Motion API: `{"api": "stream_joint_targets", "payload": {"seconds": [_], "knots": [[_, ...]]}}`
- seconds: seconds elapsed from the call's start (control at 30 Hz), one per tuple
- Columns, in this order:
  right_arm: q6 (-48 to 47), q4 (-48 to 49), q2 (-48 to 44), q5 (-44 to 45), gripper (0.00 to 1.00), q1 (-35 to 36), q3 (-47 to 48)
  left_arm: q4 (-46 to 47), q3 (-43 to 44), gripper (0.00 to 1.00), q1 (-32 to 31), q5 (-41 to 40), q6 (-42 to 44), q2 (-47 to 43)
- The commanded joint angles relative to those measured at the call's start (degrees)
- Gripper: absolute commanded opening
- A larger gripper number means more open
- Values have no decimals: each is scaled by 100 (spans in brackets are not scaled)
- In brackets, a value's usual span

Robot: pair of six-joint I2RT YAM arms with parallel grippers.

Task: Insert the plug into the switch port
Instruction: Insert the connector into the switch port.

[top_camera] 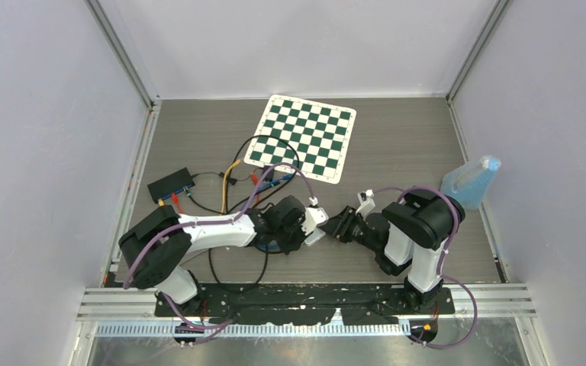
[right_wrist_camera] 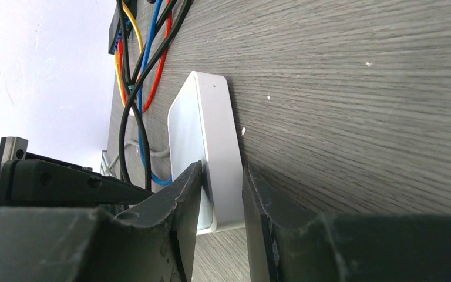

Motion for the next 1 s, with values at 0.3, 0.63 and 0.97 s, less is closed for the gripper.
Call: {"api": "stream_joint_targets", "payload": {"seconds": [0.3, 0.63, 0.97], "knots": [[1326, 304, 421, -1616, 36, 816, -533, 4245, -637, 0, 85, 58, -638, 65], [1944, 431, -257, -1237, 37, 318, -304, 3941, -785, 0, 85, 35, -604, 53], [1288, -2587, -2236, -840, 47, -306, 215, 3702, -849, 0, 85, -166, -602, 80]]}}
